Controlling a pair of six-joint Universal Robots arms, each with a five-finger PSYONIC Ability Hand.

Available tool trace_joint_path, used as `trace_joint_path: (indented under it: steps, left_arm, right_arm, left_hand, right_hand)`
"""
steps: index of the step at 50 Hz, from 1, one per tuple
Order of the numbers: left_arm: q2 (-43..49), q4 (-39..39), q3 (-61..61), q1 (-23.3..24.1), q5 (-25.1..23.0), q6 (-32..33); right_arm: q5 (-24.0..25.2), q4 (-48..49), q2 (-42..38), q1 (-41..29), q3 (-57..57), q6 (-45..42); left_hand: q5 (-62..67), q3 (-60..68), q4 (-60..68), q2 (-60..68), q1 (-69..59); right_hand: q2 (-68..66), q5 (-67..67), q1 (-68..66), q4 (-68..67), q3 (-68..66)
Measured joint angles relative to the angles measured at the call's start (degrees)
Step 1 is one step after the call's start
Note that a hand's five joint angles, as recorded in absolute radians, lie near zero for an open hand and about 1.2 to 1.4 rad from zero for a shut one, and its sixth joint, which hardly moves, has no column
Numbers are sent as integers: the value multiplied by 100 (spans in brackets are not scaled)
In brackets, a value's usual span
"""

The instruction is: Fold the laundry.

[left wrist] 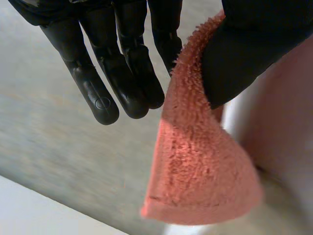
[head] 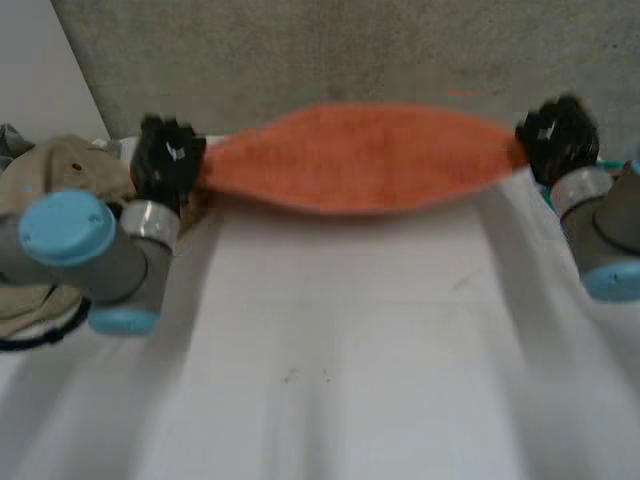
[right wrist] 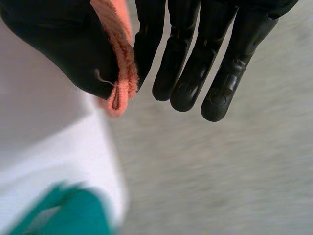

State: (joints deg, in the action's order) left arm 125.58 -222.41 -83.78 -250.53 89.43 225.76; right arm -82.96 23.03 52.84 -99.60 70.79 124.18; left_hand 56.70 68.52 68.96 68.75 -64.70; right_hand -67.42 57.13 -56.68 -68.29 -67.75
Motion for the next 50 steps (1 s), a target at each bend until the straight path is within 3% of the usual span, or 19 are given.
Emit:
trace_joint_path:
  steps: [8,12,16,17,21,26,29,40,41,50]
  left_arm:
    - [-302,192,-1385,63,-22,56]
    - [-963,781,-2186,124,-19,80]
    - [-1760,2090,-2836,161,-7,147]
    - [-2027,2795,-3012,168,-5,203]
    - [-2404,4335,-3210,184,-7,338]
    - [-2465,5051,-3053,222,-4,412]
    - [-2380,4982,-2849,241,6,421]
    - [-920,2725,-1271,255,211,456]
    - [-630,2413,-1007,256,310,462]
    - [620,1548,190,273,701,541]
  right_arm:
    - [13,-1271,204,122,859,174]
    - [59,-2509,733,481,1404,78]
    - [98,-3778,1463,951,1989,-338]
    - [102,-4142,1699,1124,2189,-565]
    - [100,-4711,2139,1541,2584,-1176]
    - [65,-4660,2252,1738,2737,-1471]
    - [32,-4402,2128,1775,2737,-1531]
    - [-274,-2985,1080,1058,1775,-1010]
    - [-339,-2535,810,871,1452,-890]
    - [-365,-1018,-293,480,312,-844]
  left_hand:
    - [0,0,6,0,0]
    - [0,0,6,0,0]
    - [0,0,6,0,0]
    - [0,0,6,0,1]
    - [0,0,6,0,1]
    - [0,0,7,0,1]
    - [0,0,7,0,1]
    - [0,1,8,0,1]
    - [0,1,8,0,1]
    - [1,0,8,0,1]
  right_hand:
    - [0,0,0,0,0]
    - [0,0,0,0,0]
    - [0,0,0,0,0]
    - [0,0,0,0,0]
    - [0,0,0,0,0]
    - [0,0,0,0,0]
    - [0,0,0,0,0]
    - [0,0,0,0,0]
    - [0,0,0,0,0]
    - [0,0,0,0,0]
